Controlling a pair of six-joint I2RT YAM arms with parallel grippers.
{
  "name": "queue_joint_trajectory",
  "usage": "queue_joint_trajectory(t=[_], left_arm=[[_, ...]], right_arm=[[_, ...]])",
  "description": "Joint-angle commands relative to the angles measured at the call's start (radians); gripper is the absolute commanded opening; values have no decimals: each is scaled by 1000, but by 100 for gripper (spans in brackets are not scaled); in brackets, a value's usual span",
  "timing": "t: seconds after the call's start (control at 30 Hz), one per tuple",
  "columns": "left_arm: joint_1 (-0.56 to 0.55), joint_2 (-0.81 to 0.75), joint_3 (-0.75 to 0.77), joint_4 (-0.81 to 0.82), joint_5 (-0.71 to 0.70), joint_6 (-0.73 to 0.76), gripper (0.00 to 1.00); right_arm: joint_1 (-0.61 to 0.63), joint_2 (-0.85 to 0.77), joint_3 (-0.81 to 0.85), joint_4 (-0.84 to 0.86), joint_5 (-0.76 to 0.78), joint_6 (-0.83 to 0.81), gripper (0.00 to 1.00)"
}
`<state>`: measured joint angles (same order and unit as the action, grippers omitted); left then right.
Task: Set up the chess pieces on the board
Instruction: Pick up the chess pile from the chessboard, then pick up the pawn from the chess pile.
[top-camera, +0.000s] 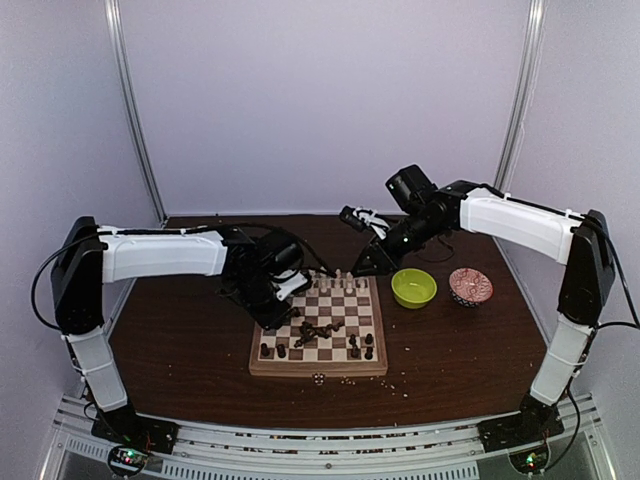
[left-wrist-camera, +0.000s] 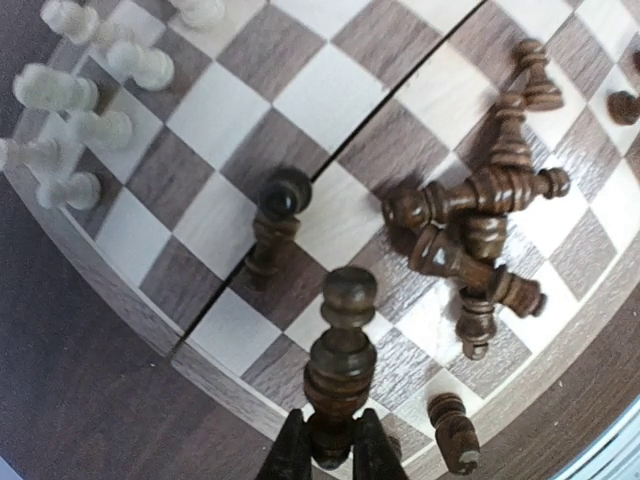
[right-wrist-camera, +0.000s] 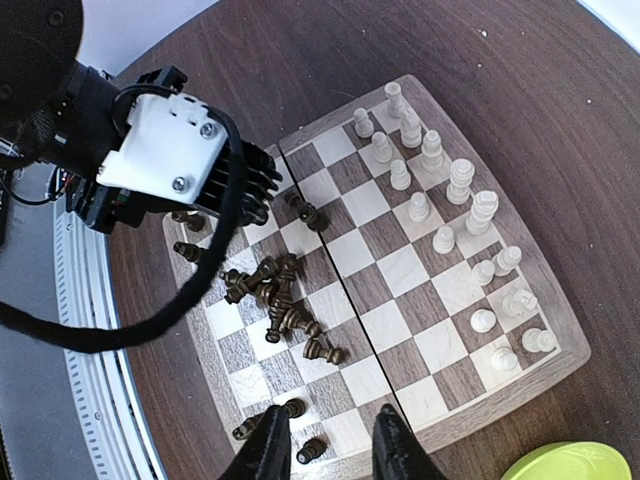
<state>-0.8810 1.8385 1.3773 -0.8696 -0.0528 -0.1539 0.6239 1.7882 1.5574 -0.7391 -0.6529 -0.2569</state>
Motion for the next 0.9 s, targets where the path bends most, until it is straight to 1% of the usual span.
queue_joint_trajectory(t=[0.0, 0.1, 0.23, 0.43, 0.63, 0.77, 0.87], left_arm=[[13, -89, -3, 81, -25, 83, 0], [12, -134, -28, 141, 13, 118, 0], [12, -198, -72, 228, 71, 123, 0], [11, -214, -91, 274, 139, 109, 2], [11, -214, -95, 304, 173, 92, 3], [11, -220, -92, 313, 182, 83, 4], [11, -222, -92, 313, 180, 78, 4]], right_arm=[[0, 6, 50, -1, -31, 45, 31], [0, 33, 65, 0, -81, 82, 34], [2, 106, 107, 10, -212, 176, 37], [20, 224, 182, 60, -383, 329, 41], [59, 281, 217, 136, -453, 440, 42], [74, 291, 215, 172, -468, 476, 42], [81, 294, 205, 204, -482, 505, 38]])
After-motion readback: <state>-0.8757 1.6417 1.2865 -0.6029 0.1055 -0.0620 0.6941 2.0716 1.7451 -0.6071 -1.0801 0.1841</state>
